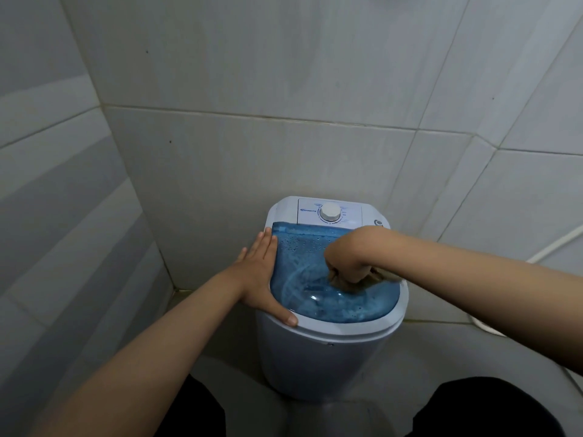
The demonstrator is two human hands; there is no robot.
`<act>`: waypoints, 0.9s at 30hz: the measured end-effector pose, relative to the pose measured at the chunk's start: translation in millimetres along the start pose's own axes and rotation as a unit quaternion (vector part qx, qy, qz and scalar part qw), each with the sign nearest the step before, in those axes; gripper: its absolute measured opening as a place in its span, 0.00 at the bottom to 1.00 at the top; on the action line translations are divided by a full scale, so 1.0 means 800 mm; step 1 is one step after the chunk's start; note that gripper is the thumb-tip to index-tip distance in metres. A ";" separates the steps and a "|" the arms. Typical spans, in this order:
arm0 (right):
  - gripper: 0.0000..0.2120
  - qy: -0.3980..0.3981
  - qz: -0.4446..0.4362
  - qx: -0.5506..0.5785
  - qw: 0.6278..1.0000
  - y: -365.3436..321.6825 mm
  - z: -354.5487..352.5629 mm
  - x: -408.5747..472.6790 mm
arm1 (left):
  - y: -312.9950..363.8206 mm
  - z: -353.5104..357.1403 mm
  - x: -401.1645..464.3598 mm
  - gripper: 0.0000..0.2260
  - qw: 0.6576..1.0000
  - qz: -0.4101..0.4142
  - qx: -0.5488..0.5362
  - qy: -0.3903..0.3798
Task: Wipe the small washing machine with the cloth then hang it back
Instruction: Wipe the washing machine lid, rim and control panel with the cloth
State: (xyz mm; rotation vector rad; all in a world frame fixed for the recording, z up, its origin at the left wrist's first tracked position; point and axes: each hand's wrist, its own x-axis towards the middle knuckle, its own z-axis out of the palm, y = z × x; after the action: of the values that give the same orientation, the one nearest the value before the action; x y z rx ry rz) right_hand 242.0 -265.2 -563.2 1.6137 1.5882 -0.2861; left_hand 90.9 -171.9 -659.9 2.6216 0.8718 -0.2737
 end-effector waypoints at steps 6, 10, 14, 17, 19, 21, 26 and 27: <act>0.21 0.323 -0.081 0.124 0.935 0.009 0.054 -0.025 | -0.001 -0.001 0.003 0.73 1.000 0.002 0.005 -0.004; 0.22 0.360 -0.154 0.074 0.917 -0.037 0.099 -0.006 | 0.001 -0.001 0.001 0.73 1.000 -0.002 0.018 -0.007; 0.22 0.389 -0.135 0.077 0.908 -0.020 0.135 0.002 | 0.003 -0.003 0.001 0.73 0.999 -0.004 0.029 -0.016; 0.23 0.425 -0.145 0.044 0.892 -0.005 0.159 -0.009 | 0.002 -0.003 0.001 0.72 0.999 -0.002 0.028 -0.015; 0.24 0.448 -0.140 0.035 0.883 0.003 0.175 -0.009 | 0.003 -0.003 0.001 0.72 1.000 -0.002 0.027 -0.015; 0.27 0.450 -0.141 0.047 0.881 0.011 0.188 -0.007 | 0.003 -0.004 0.000 0.72 1.000 0.000 0.025 -0.017; 0.32 0.443 -0.122 0.070 0.885 0.041 0.215 -0.004 | 0.003 -0.004 -0.002 0.72 1.000 0.002 0.021 -0.016; 0.31 0.444 -0.124 0.070 0.885 0.047 0.217 -0.005 | 0.003 -0.004 -0.002 0.72 1.000 0.001 0.022 -0.016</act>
State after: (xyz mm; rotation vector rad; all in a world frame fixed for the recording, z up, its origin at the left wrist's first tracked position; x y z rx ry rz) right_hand 341.8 -380.8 -654.7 1.7602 2.5194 0.2735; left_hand 91.4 -173.2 -656.2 2.6505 0.8614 -0.3365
